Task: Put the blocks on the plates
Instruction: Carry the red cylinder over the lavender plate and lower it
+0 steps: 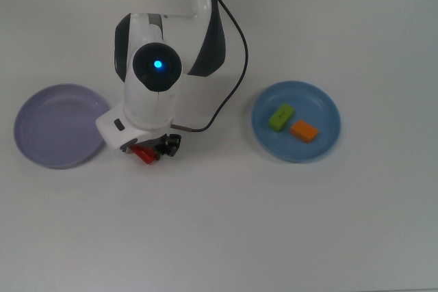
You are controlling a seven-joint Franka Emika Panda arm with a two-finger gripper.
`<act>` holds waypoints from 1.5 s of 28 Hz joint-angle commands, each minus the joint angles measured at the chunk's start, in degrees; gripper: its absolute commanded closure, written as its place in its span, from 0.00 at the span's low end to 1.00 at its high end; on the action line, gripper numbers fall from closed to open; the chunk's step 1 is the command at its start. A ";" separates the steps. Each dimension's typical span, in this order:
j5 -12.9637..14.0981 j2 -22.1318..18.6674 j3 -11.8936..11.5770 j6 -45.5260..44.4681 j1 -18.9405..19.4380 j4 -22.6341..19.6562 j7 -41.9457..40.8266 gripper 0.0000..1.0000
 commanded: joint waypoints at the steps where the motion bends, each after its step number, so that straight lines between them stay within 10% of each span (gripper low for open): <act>1: -0.87 -0.45 -0.54 -0.31 0.36 -1.02 -0.48 0.65; 30: 1.59 -3.54 -3.62 0.48 -11.24 -2.07 -6.19 0.60; 36: 1.06 -1.51 -3.70 0.48 -10.72 -2.07 -6.36 0.49; 42: 1.50 -1.60 -3.62 0.40 -10.63 -1.89 -8.03 0.17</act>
